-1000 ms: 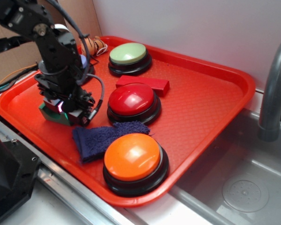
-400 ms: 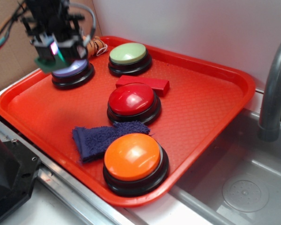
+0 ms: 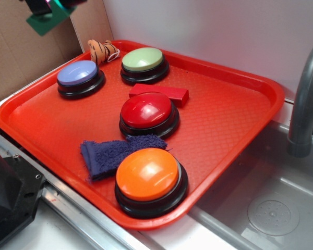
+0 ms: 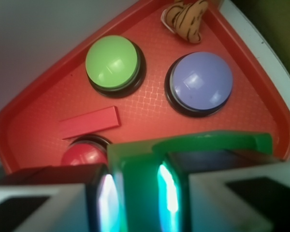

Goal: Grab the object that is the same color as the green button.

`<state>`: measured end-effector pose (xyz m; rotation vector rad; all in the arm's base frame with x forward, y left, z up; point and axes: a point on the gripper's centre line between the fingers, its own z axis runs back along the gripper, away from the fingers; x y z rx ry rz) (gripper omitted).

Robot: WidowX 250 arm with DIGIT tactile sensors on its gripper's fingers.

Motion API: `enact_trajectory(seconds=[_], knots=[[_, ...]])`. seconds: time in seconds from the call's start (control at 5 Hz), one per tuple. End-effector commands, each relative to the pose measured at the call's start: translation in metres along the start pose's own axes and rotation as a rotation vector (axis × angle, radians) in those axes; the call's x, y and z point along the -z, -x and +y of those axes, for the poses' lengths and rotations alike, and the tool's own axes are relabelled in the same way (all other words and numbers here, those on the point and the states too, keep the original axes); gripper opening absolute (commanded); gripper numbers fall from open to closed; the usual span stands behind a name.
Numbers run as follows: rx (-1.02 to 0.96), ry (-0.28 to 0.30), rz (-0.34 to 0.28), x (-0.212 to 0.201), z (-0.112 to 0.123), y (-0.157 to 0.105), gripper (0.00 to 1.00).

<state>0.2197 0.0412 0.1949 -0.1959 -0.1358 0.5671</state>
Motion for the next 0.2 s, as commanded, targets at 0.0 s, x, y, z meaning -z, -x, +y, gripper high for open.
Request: enact_trajectory(seconds=[0.0], knots=[[0.082, -0.144, -0.109, -0.0068, 0.0053, -0.0049, 0.0]])
